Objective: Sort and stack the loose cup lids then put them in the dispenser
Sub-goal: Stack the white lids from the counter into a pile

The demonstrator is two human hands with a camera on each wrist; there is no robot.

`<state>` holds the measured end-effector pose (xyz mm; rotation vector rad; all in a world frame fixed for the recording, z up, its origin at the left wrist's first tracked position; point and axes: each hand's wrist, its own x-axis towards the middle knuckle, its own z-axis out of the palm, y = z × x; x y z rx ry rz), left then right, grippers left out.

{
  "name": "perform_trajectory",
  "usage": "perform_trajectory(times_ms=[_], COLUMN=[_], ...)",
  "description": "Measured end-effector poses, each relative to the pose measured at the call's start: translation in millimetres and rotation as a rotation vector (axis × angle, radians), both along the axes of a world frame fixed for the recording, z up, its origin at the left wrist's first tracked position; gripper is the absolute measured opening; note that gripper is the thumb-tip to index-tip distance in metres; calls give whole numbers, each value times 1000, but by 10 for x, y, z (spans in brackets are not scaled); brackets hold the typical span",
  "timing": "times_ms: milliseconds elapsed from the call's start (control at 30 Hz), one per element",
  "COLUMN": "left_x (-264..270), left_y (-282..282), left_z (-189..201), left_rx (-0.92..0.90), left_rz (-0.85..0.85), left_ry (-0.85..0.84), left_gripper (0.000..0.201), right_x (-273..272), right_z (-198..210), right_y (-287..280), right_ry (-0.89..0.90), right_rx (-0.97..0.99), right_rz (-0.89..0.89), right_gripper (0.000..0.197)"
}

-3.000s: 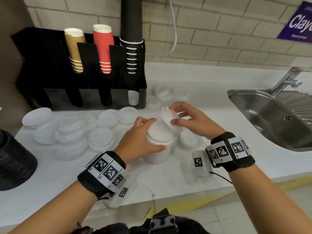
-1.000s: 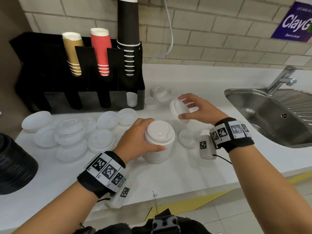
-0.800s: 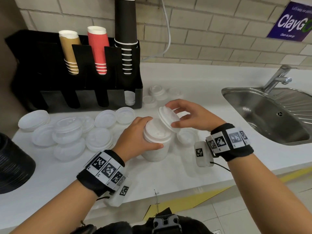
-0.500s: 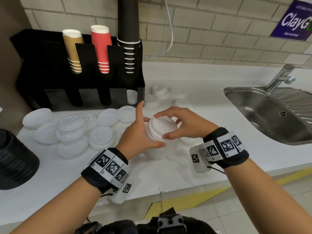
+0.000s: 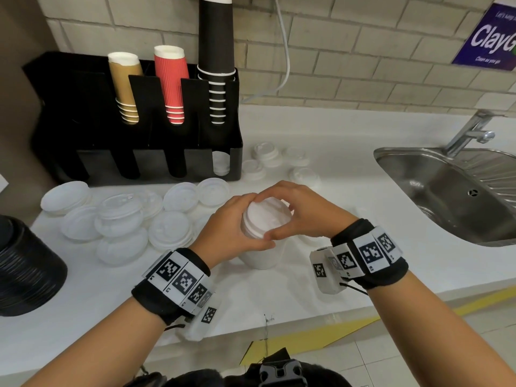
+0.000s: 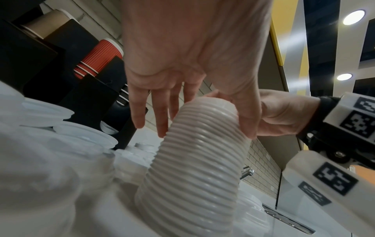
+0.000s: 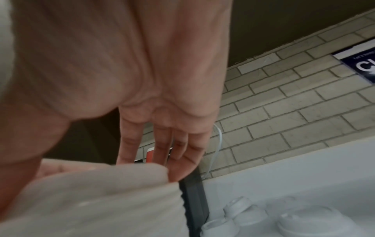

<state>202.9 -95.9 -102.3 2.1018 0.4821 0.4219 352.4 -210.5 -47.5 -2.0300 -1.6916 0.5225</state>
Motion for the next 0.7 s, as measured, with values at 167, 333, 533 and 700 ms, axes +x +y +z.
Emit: perform_trajectory(times_ms=[167, 333, 533, 700], left_x=[57, 106, 147, 149], left_y=[40, 65, 119, 137], left_z=[20, 65, 97, 89], left_rx=[-3, 64, 107, 109], left_rz=[20, -4, -10, -16], left_ry=[29, 91, 167, 175], left_gripper=[94, 93, 93, 93], right_x=[483, 1250, 1612, 1722], right_z=[63, -200, -536, -685], right_y=[134, 565, 796, 885], right_ry=[208, -170, -459, -509], right_rx=[69, -398, -623, -648], right_rz=[-231, -516, -564, -572], right_gripper=[42, 49, 60, 69])
